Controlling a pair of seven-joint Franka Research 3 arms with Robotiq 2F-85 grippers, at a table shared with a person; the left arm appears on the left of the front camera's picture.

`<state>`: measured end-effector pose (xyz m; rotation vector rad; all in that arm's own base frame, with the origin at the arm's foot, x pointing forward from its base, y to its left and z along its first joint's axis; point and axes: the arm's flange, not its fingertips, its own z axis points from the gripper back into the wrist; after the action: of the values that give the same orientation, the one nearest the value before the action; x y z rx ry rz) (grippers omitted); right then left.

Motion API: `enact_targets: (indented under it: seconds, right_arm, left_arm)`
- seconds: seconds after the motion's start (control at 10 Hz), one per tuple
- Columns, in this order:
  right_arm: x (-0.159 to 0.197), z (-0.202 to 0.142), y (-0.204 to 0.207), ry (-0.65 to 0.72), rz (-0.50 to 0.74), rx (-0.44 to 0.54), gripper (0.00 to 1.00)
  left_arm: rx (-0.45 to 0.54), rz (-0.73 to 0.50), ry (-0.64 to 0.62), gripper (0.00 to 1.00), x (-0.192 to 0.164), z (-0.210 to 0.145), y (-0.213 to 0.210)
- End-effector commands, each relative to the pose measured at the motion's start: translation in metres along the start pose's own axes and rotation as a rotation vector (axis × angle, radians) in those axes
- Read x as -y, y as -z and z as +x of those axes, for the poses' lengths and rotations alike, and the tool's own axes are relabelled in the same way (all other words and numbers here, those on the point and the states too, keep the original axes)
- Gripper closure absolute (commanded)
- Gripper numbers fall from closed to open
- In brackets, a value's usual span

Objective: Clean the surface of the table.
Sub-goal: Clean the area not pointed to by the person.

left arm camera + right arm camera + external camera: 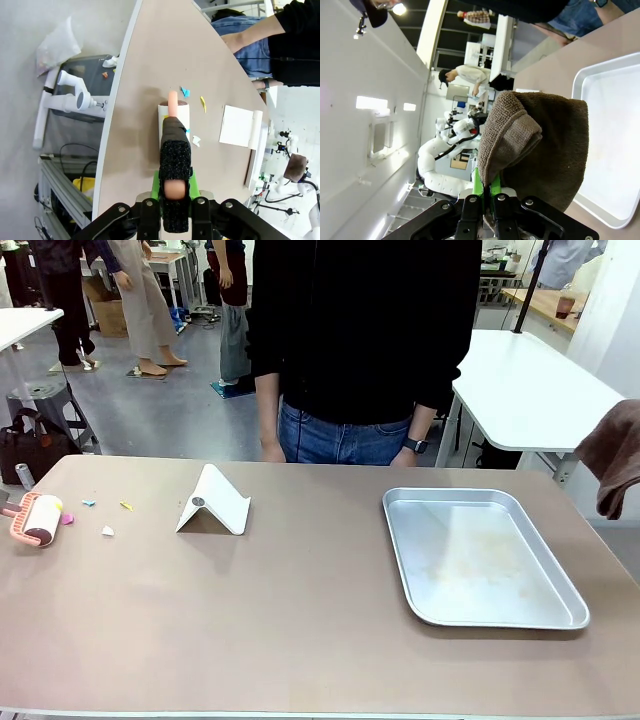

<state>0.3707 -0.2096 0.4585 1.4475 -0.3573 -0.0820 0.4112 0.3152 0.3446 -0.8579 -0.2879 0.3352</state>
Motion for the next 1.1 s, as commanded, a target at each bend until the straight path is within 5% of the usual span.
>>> enact_targets:
  seconds: [0.0,0.8,0.9,1.0]
  right_arm:
    - [-0.005,-0.001,-0.001,-0.012,0.001,0.001,0.94]
    - [-0.005,-0.001,-0.001,-0.012,0.001,0.001,0.94]
    - [-0.005,-0.001,-0.001,-0.012,0.001,0.001,0.94]
    - [-0.005,-0.001,-0.001,-0.012,0.001,0.001,0.94]
  left_arm:
    - [0.024,-0.013,0.016,0.78,-0.002,-0.005,0.009]
    - [-0.039,-0.051,-0.069,0.78,0.013,0.002,0.04]
    - [-0.05,-0.046,-0.059,0.97,0.017,0.004,0.046]
    - [-0.069,-0.041,-0.059,0.97,0.021,0.006,0.053]
